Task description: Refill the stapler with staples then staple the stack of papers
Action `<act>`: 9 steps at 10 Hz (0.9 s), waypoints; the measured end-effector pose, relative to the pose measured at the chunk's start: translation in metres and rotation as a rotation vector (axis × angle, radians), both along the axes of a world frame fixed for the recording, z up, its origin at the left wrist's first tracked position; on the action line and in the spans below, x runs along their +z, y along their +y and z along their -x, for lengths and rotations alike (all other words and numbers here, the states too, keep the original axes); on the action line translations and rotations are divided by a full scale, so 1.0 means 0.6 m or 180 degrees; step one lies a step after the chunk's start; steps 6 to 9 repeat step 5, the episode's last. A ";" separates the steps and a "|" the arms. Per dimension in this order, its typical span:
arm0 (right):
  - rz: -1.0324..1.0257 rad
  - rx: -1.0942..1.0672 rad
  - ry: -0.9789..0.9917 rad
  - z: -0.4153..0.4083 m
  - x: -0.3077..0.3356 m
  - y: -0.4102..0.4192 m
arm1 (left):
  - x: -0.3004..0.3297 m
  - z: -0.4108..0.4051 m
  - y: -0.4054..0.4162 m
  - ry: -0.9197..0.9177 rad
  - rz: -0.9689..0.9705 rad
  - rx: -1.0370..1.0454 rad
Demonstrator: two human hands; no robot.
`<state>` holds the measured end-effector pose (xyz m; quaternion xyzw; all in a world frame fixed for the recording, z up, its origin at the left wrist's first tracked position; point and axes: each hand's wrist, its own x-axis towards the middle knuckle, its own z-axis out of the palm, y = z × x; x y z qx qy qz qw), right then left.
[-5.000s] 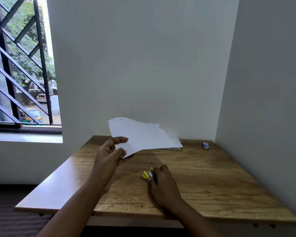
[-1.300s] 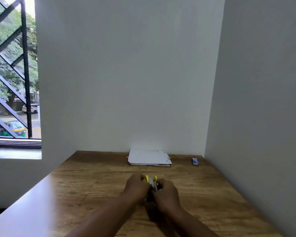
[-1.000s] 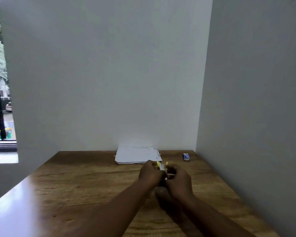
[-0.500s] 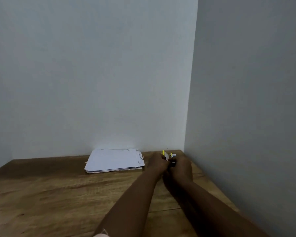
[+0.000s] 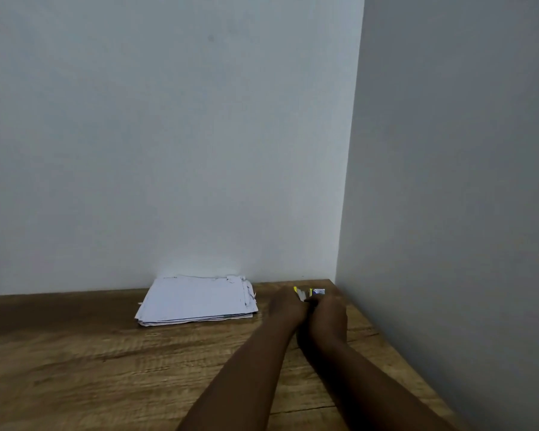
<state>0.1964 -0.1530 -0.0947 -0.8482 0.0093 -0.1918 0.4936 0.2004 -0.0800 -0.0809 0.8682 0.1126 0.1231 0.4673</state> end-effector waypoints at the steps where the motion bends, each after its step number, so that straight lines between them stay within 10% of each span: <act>1: -0.0380 0.0019 -0.0017 0.003 0.004 -0.004 | -0.005 0.013 -0.003 -0.0114 0.0125 -0.0066; 5: 0.1907 0.0286 -0.1337 0.136 0.124 0.016 | 0.121 0.233 0.167 -0.1737 -0.2339 0.1377; 9: 0.1907 0.0286 -0.1337 0.136 0.124 0.016 | 0.121 0.233 0.167 -0.1737 -0.2339 0.1377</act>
